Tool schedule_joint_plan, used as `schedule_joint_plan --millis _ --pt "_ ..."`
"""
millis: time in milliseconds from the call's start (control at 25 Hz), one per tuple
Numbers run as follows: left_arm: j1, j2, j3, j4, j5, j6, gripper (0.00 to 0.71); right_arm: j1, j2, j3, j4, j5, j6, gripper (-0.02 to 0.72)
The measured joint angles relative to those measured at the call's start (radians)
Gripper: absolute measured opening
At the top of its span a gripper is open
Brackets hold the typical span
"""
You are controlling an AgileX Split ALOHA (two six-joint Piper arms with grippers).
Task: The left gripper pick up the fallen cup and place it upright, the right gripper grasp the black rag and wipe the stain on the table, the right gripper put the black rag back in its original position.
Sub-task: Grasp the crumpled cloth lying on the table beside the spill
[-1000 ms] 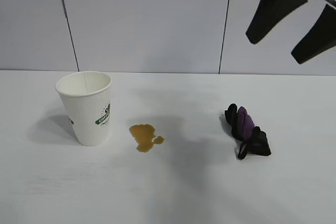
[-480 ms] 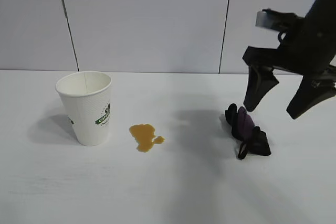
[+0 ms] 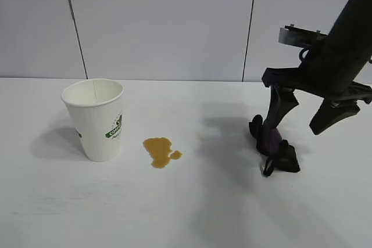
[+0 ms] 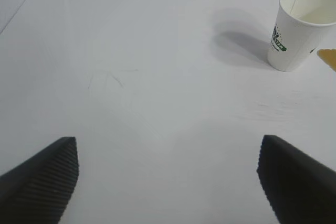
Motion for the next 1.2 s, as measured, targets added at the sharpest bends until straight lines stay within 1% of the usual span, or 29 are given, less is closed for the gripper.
schedule_joint_plan --millis 400,520,640,760,840,1040,1200 --pt "0.000 0.000 0.000 0.000 0.000 0.000 0.663 0.000 0.054 -0.010 0.001 -0.050 0.006 0.524" --pt "0.000 0.000 0.000 0.000 0.000 0.000 0.663 0.000 0.088 -0.063 0.000 -0.025 0.023 0.524" --pt "0.000 0.000 0.000 0.000 0.000 0.000 0.663 0.000 0.118 -0.135 0.001 0.020 0.046 0.523" --pt "0.000 0.000 0.000 0.000 0.000 0.000 0.663 0.004 0.142 -0.185 -0.002 0.055 0.051 0.523" --pt "0.000 0.000 0.000 0.000 0.000 0.000 0.663 0.017 0.158 -0.196 -0.019 0.068 0.062 0.518" --pt "0.000 0.000 0.000 0.000 0.000 0.000 0.663 0.081 0.199 -0.199 -0.105 0.071 0.110 0.481" --pt "0.000 0.000 0.000 0.000 0.000 0.000 0.663 0.101 0.209 -0.199 -0.130 0.063 0.138 0.475"
